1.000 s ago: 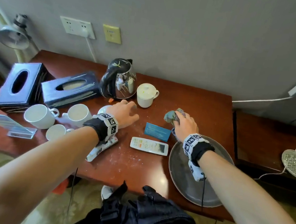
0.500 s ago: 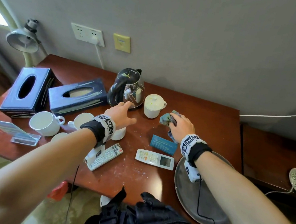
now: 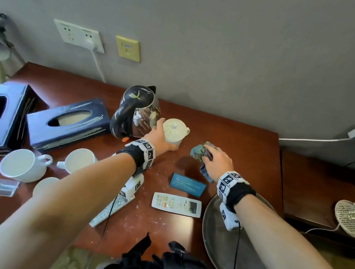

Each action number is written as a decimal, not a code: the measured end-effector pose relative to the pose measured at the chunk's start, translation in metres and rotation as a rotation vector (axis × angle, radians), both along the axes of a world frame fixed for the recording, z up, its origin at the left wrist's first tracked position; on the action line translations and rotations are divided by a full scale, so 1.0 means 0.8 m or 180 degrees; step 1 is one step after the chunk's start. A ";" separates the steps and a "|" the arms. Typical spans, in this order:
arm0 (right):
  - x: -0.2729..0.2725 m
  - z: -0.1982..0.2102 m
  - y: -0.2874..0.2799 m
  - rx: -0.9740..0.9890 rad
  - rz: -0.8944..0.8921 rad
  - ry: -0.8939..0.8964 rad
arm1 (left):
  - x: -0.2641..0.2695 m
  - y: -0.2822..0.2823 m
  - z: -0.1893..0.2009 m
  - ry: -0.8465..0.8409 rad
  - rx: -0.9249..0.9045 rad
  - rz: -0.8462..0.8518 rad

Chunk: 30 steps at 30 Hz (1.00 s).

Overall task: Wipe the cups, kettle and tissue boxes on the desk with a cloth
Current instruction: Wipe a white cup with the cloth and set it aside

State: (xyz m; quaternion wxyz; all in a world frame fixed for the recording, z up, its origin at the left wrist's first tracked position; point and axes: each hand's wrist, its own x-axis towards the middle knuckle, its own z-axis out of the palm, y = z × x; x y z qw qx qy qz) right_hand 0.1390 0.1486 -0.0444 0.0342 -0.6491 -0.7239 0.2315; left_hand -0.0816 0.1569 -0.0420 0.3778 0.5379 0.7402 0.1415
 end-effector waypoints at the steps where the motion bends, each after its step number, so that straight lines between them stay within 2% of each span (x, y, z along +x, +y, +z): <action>1: 0.002 -0.001 0.002 -0.0031 -0.0034 0.0009 | 0.005 0.006 -0.003 -0.0009 -0.0045 0.0039; 7: 0.012 -0.011 0.004 -0.0184 -0.0175 0.0084 | 0.022 0.034 -0.021 0.0017 -0.0104 0.0239; 17: 0.012 -0.015 -0.007 -0.0311 -0.0482 0.0127 | 0.020 0.057 -0.043 0.0340 -0.0029 0.0018; 25: 0.008 -0.010 -0.033 -0.0345 -0.0769 0.0191 | 0.011 0.070 -0.051 0.0459 0.0078 -0.0709; 30: 0.010 -0.012 -0.036 -0.0333 -0.0899 0.0251 | 0.002 0.077 -0.051 0.0518 -0.0048 -0.0612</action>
